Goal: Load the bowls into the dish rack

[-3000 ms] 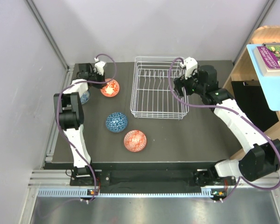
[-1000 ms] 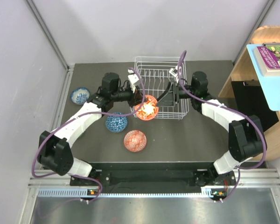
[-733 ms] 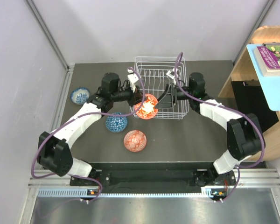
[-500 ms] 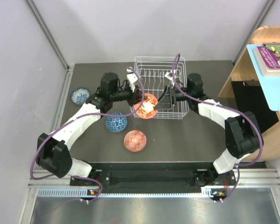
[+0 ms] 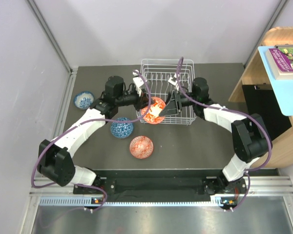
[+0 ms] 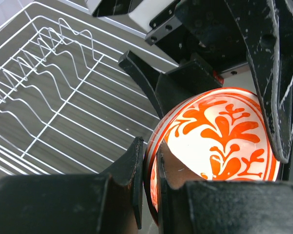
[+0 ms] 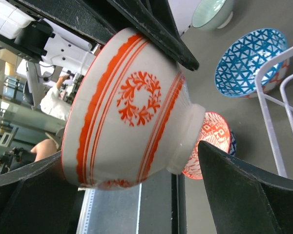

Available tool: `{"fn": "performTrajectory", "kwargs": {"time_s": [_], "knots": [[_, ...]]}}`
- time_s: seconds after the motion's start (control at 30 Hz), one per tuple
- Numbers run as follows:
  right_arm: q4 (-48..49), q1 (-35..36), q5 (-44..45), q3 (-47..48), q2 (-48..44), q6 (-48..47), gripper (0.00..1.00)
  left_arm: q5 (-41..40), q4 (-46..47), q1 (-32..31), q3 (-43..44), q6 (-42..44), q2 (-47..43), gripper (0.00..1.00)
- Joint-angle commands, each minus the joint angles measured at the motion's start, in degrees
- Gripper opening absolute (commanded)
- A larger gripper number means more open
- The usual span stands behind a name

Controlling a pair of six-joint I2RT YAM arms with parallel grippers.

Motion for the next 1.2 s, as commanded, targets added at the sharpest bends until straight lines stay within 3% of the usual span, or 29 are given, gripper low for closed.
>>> {"fn": "performTrajectory", "kwargs": {"time_s": [0.0,0.63,1.17], "knots": [[5.2,1.6,-2.0,2.1,0.1,1.7,0.96,1.9,5.4,-0.4,0.2,-0.7,-2.2,0.00],[7.9,1.6,-2.5,2.5,-0.6,4.2,0.89,0.4,4.3,-2.8,-1.2,2.4,-1.6,0.00],[5.1,1.7,-1.2,1.6,-1.3,1.0,0.83,-2.1,4.3,-2.9,-0.5,2.4,-1.5,0.00]]}}
